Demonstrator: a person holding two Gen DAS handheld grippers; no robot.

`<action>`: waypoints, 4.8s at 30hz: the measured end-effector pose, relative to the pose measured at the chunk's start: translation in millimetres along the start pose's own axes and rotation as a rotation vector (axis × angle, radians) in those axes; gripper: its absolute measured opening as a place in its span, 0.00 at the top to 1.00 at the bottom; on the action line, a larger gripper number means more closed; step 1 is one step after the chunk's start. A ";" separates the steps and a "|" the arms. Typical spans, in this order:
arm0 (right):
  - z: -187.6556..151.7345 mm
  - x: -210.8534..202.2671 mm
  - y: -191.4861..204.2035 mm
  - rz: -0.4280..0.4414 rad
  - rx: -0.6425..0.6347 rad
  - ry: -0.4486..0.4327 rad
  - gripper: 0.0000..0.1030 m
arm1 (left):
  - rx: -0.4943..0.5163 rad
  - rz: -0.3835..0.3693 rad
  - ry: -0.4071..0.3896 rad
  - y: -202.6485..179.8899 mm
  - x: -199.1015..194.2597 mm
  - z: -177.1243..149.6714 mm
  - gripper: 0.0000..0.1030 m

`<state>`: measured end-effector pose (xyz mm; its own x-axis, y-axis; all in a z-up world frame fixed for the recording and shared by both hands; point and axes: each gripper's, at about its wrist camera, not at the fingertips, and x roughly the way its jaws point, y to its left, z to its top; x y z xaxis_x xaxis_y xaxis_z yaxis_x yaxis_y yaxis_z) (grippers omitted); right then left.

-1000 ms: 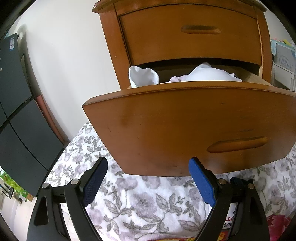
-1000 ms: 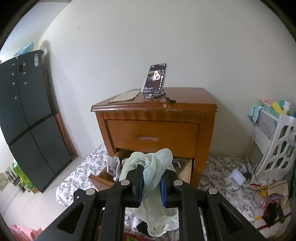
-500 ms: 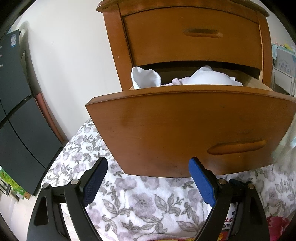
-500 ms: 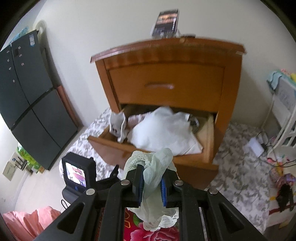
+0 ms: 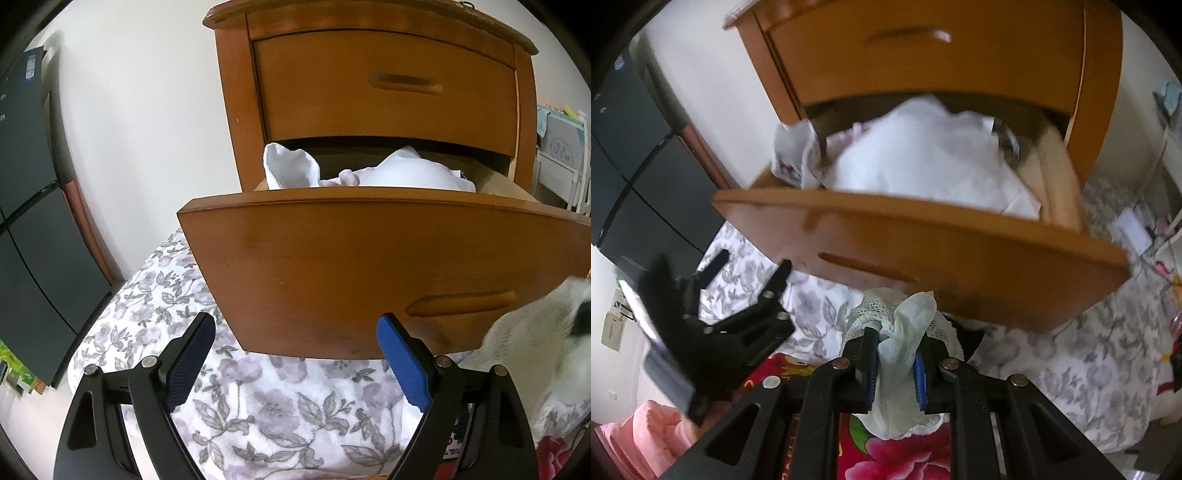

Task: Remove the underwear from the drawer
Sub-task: 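Lower the lace cloth onto the bed and open the right tool, then move the right tool back into the drawer toward the white cloth, then close the right tool on the white cloth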

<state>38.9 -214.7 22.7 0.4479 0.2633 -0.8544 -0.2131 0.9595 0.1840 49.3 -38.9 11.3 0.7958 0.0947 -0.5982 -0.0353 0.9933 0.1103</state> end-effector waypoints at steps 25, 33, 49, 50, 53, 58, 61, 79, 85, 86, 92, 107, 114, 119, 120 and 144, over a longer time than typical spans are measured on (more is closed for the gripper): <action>-14.5 45.1 -11.5 -0.077 0.000 0.080 0.00 | -0.066 -0.068 -0.068 14.0 -13.2 0.9 0.13; -17.1 31.3 -17.1 -0.090 0.034 -0.002 0.00 | -0.067 -0.075 -0.069 14.0 -15.0 2.7 0.13; -19.7 8.0 -21.1 -0.103 0.041 -0.106 0.00 | -0.070 -0.146 -0.114 13.6 -28.4 7.2 0.04; -19.3 6.3 -21.2 -0.099 0.039 -0.111 0.00 | -0.072 -0.151 -0.114 13.6 -28.2 7.7 0.04; -16.8 -0.3 -22.0 -0.093 0.036 -0.128 0.00 | -0.075 -0.160 -0.109 13.9 -25.9 7.6 0.04; -8.9 -19.0 -23.0 -0.083 0.037 -0.175 0.00 | -0.068 -0.125 -0.081 12.9 -19.7 6.6 0.04; 0.2 -31.4 -23.2 -0.076 0.039 -0.196 0.00 | -0.055 -0.102 -0.067 10.2 -16.3 4.8 0.04; 135.6 -46.9 23.3 -0.007 -0.062 -0.172 0.00 | -0.117 -0.033 0.044 21.0 8.5 -1.5 0.04; 161.9 12.0 34.4 -0.101 -0.108 -0.023 0.01 | -0.101 -0.049 0.068 18.1 11.4 -2.5 0.04; 161.4 20.5 30.9 -0.106 -0.102 0.003 0.01 | -0.100 -0.050 0.070 17.6 11.7 -2.4 0.04; 168.3 67.1 11.7 -0.111 0.001 0.160 0.01 | -0.101 -0.058 0.082 17.2 14.1 -2.0 0.04; 191.5 115.5 -7.2 -0.117 0.193 0.258 0.00 | -0.110 -0.078 0.099 20.2 18.4 -2.6 0.04; 190.8 127.9 -6.8 -0.215 0.166 0.265 0.00 | -0.113 -0.083 0.109 20.5 20.9 -2.9 0.04; 186.5 123.1 -1.6 -0.230 0.129 0.236 0.07 | -0.115 -0.082 0.114 20.6 20.6 -3.0 0.04; 185.4 121.0 -2.5 -0.228 0.130 0.229 0.09 | -0.114 -0.082 0.114 20.8 20.5 -3.0 0.04; 166.9 17.2 -10.7 -0.041 0.146 0.022 0.72 | -0.100 -0.074 0.113 19.3 20.5 -3.2 0.04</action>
<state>193.8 -203.8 87.1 0.4337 0.2233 -0.8729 -0.0661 0.9741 0.2163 63.0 -17.6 -1.3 0.7253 0.0221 -0.6881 -0.0437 0.9989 -0.0140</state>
